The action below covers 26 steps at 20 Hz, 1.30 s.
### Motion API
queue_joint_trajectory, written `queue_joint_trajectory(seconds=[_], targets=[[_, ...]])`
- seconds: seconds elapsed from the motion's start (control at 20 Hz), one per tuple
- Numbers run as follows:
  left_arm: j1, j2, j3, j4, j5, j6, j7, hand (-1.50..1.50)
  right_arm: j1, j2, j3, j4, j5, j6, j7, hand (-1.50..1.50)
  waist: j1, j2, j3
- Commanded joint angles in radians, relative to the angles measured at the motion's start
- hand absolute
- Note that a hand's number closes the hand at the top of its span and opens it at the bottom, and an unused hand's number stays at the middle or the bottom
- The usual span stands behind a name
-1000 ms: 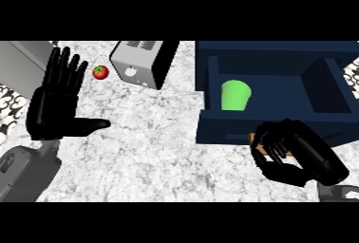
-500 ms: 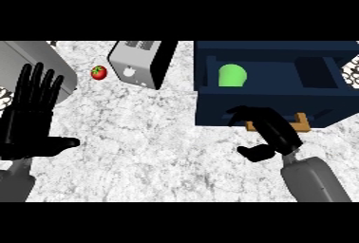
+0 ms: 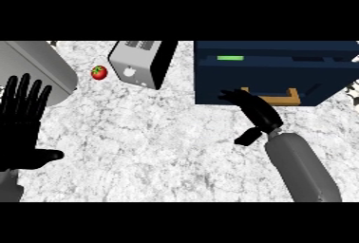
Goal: Pick up the cup, place it into the drawer and close the drawer
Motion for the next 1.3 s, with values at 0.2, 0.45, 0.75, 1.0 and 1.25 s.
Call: queue_joint_trajectory(seconds=[0.2,0.45,0.75,1.0,1.25], targets=[[-0.005,0.015,0.065,0.037,0.007,-0.1,0.017,-1.5,-0.26,0.0,-0.147,0.442,-0.043,-0.047,-0.159,-1.5,0.02,0.012,0.002],[0.008,-0.012,0.066,0.078,-0.011,-0.146,-0.015,-1.5,-0.355,-0.076,-0.181,0.592,-0.033,-0.021,-0.221,-1.5,0.029,0.019,0.002],[-0.029,-0.056,0.025,0.033,-0.039,-0.082,0.021,-1.5,-0.437,-0.094,-0.195,0.69,-0.023,-0.03,-0.229,-1.5,0.058,0.029,0.004],[-0.03,-0.046,0.029,0.068,-0.055,-0.116,0.009,-1.5,-0.493,-0.129,-0.216,0.731,-0.039,0.01,-0.234,-1.5,0.065,0.033,0.003],[-0.03,-0.065,0.02,0.073,-0.087,-0.103,-0.014,-1.5,-0.485,-0.145,-0.21,0.754,-0.031,-0.003,-0.274,-1.5,0.069,0.037,0.004]])
